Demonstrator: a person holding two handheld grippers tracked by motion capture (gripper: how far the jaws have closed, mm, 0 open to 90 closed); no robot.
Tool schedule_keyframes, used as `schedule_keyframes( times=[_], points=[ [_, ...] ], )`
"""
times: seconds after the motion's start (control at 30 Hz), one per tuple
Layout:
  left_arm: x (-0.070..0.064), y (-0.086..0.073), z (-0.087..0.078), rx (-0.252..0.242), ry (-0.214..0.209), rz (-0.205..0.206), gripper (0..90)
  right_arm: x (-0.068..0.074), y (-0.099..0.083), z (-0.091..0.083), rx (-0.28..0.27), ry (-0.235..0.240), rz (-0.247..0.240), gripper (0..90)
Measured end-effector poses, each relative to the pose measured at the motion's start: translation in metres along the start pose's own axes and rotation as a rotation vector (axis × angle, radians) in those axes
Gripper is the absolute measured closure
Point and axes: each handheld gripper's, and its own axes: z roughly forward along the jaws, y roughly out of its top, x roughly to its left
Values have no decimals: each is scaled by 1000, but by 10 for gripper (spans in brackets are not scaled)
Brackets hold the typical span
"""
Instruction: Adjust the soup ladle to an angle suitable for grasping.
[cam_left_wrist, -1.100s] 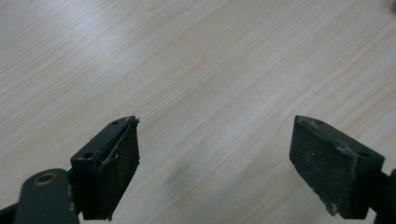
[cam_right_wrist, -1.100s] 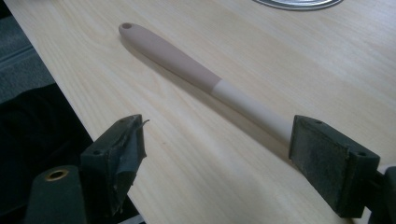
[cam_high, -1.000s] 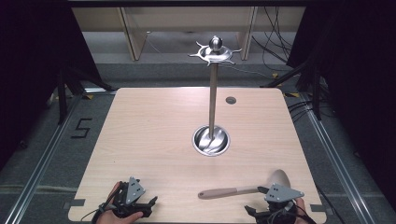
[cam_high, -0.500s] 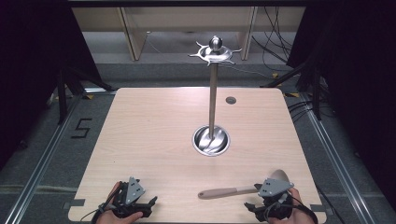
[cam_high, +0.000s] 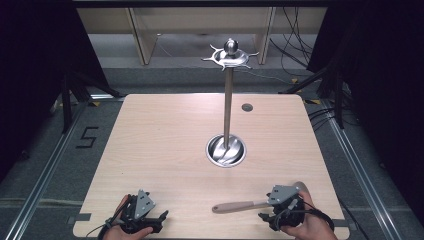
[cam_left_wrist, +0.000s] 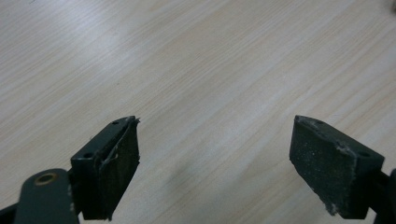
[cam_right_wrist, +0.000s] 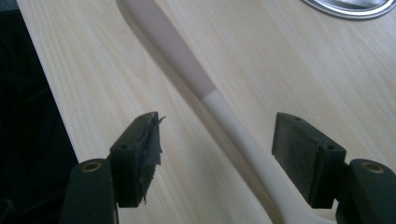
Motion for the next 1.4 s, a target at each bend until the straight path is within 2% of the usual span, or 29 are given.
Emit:
schedule_keyframes(
  times=[0.03,0.1,0.13,0.17,0.2,0.23,0.27,0.3,0.33,0.37,0.4,0.47,0.5,0.57,0.6,0.8,0.83,0.87,0.93,0.97,1.03,1.1,1.13,1.37,1.4],
  points=[
    [0,0,0,0,0,3,156,-1,2,-1,29,-17,5,344],
    [0,0,0,1,-1,3,156,-2,5,0,29,1,-37,349],
    [1,0,-1,7,-1,17,156,-1,9,0,41,-2,-29,358],
    [-1,0,-1,11,9,-12,156,-4,11,0,49,11,-69,363],
    [-1,0,-1,11,9,-12,156,-3,13,0,55,31,-50,368],
    [2,0,-2,20,7,24,156,-3,13,0,55,31,-50,368],
    [0,0,0,4,0,5,156,-4,15,1,71,40,-62,375],
    [1,0,0,4,-3,9,156,-5,16,3,52,3,-83,380],
    [0,0,-1,6,3,-5,156,-6,20,3,79,29,-92,389],
    [0,0,-1,6,3,-5,156,-6,20,3,79,29,-92,389],
    [2,0,-2,16,2,27,156,-6,21,4,90,36,-90,391],
    [2,0,-3,20,5,26,156,-4,25,4,99,33,-88,398],
    [2,0,-3,21,5,25,156,-6,26,5,96,22,-117,402],
    [2,0,-3,19,5,28,156,-6,29,7,108,30,-132,412],
    [2,0,-3,19,5,27,156,-6,31,7,123,38,-124,418],
    [2,1,-3,20,5,28,156,-8,36,11,139,59,-157,432],
    [2,0,-3,19,5,25,156,-7,37,12,148,60,-150,432],
    [2,0,-3,18,5,26,156,-9,38,13,146,60,-167,435],
    [2,0,-3,17,5,24,156,-9,39,14,160,76,-165,440],
    [2,0,-3,17,5,25,156,-9,40,16,167,66,-174,445],
    [2,0,-3,17,5,25,156,-8,40,17,176,77,-174,450],
    [2,0,-3,19,5,25,156,-9,41,19,174,74,-197,455],
    [2,0,-3,20,5,27,156,-9,42,21,184,87,-197,458],
    [2,0,-3,16,2,29,156,-7,46,26,208,96,-215,481],
    [2,0,-2,15,3,26,156,-9,47,28,220,111,-240,488]
  ],
)
